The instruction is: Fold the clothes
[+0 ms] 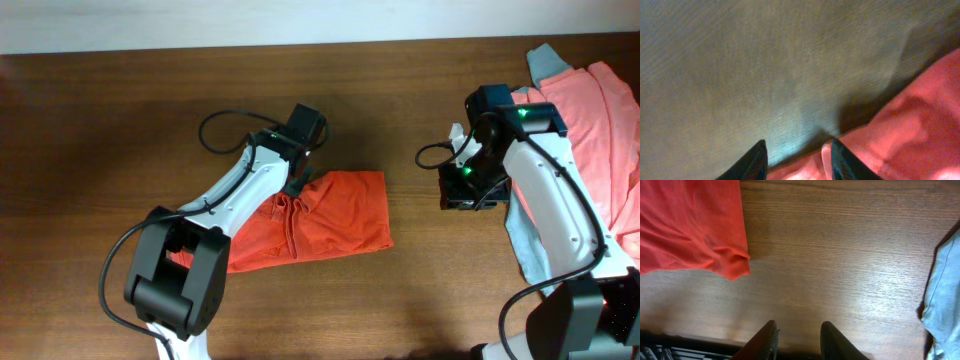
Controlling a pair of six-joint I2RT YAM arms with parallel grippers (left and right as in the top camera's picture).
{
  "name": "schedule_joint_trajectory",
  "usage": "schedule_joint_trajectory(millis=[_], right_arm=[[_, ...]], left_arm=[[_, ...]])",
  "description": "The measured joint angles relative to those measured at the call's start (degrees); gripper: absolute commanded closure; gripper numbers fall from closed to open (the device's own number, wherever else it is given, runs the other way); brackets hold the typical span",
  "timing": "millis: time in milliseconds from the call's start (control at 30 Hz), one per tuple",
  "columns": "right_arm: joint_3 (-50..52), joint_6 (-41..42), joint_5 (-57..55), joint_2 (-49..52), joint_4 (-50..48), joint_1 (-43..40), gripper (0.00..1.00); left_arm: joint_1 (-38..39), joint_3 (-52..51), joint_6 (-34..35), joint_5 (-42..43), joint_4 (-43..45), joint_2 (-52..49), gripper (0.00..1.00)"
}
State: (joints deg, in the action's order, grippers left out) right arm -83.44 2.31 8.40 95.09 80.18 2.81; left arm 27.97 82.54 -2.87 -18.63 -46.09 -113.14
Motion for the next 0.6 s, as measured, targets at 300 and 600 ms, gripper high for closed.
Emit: schedule_joint_trajectory(millis=[300, 600], right_arm=[[0.0, 0.0, 0.0, 0.0, -0.4, 0.0, 0.67], [0.0, 0.0, 0.0, 0.0, -0.2, 0.0, 0.67]], left_arm=[[7.2, 5.9, 1.6, 6.7, -13.6, 0.4, 0.64], [8.5, 5.4, 1.6, 6.9, -13.1, -1.5, 0.64]])
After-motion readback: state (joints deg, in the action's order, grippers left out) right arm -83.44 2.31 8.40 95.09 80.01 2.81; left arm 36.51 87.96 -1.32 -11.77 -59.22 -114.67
